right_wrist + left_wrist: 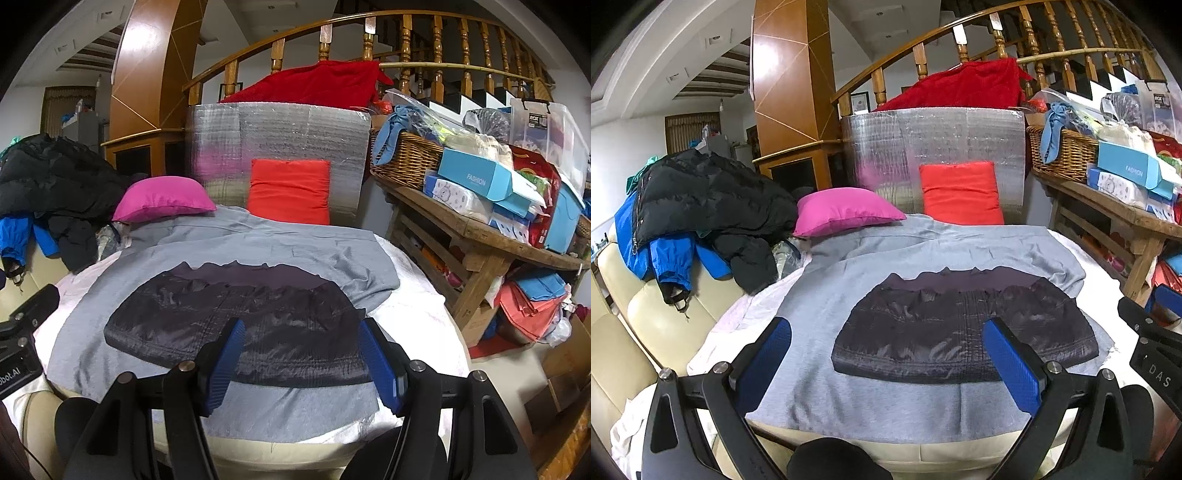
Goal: Fold large clothes
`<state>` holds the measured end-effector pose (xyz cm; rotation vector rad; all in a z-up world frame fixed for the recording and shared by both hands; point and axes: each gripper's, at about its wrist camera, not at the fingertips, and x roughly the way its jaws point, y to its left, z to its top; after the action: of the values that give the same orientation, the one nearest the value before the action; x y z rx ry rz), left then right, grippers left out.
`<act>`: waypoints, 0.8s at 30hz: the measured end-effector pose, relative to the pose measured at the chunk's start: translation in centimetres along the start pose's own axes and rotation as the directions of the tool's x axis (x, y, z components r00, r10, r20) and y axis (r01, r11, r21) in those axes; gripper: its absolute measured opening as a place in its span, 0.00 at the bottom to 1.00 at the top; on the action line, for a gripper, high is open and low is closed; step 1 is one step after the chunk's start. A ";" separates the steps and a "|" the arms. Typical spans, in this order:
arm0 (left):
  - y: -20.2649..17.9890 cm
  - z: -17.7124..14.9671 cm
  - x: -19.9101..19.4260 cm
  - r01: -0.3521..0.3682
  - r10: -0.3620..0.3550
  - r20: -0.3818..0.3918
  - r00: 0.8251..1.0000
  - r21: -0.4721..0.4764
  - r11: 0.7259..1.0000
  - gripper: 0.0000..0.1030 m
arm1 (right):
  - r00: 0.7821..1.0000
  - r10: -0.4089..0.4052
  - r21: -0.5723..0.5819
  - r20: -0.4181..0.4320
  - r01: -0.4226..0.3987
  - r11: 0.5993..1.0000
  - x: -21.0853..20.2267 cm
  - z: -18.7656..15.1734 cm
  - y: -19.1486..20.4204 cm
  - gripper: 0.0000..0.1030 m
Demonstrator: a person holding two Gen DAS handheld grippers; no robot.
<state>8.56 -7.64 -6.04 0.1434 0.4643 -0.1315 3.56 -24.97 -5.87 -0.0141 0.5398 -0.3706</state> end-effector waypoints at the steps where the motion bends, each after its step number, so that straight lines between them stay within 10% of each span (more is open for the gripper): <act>1: 0.0 0.1 0.3 0.002 -0.002 -0.002 1.000 0.001 1.000 1.00 | 1.000 0.000 -0.002 0.000 0.000 1.000 0.1 0.1 0.0 0.66; 24: -0.4 1.6 6.1 -0.021 0.019 -0.066 0.998 -0.025 0.999 1.00 | 0.998 0.024 -0.038 -0.053 -0.026 0.999 6.8 2.4 1.3 0.66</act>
<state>14.62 -8.84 -7.46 0.1276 0.5299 -0.1011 10.58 -26.34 -7.35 -0.0345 0.5988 -0.3372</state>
